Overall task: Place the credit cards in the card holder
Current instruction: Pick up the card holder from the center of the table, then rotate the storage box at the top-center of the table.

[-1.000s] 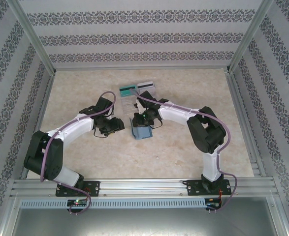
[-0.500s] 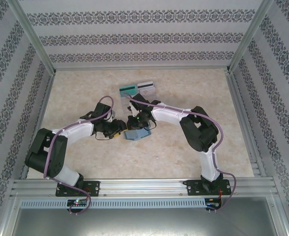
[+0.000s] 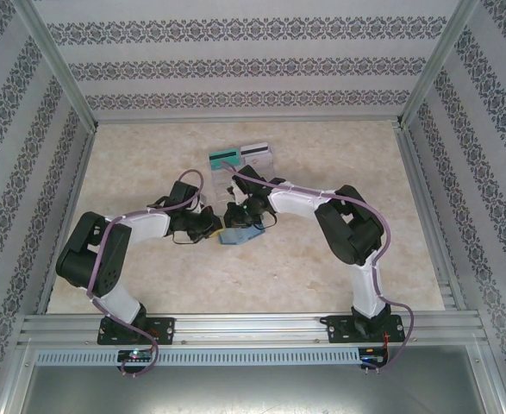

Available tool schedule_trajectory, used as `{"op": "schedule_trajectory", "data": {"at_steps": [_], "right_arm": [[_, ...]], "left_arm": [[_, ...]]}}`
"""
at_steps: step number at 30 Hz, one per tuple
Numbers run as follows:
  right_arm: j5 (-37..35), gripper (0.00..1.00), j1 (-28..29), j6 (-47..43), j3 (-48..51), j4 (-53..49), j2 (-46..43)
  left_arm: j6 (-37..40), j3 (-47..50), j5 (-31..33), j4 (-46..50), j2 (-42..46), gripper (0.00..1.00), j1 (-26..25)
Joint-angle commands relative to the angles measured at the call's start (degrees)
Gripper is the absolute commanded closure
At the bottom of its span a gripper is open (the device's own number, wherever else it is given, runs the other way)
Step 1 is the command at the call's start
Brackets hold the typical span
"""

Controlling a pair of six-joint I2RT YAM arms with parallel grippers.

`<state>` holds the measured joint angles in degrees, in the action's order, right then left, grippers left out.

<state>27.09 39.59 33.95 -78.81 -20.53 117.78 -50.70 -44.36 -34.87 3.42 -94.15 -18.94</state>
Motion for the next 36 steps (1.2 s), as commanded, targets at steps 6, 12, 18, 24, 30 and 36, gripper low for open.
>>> {"op": "schedule_trajectory", "data": {"at_steps": [6, 12, 18, 24, 30, 36], "right_arm": [[4.51, 0.78, -10.42, -5.17, 1.32, -1.48, -9.85], [0.74, 0.60, -19.21, -19.62, -6.04, -9.09, -11.95], [-6.28, 0.45, -23.81, -29.24, -16.46, -13.10, -6.46], [5.52, 0.39, -27.09, -28.61, -28.61, -12.09, 2.67], [17.26, 0.37, -28.22, -17.49, -45.70, -10.21, 16.40], [21.69, 0.37, -26.80, -12.77, -58.45, -11.33, 27.16]], "left_arm": [[11.86, -11.40, 0.50, 17.05, -0.44, 1.00, 0.83], [20.49, -20.33, 0.77, 30.17, -3.50, 1.00, 0.81], [23.42, -24.25, 1.13, 34.10, -7.29, 1.00, 0.83], [24.74, -27.88, 3.86, 35.25, -10.28, 1.00, 0.98], [23.85, -30.60, 4.17, 34.20, -12.65, 1.00, 1.50], [23.45, -32.17, 6.05, 33.48, -13.28, 1.00, 2.14]]}}
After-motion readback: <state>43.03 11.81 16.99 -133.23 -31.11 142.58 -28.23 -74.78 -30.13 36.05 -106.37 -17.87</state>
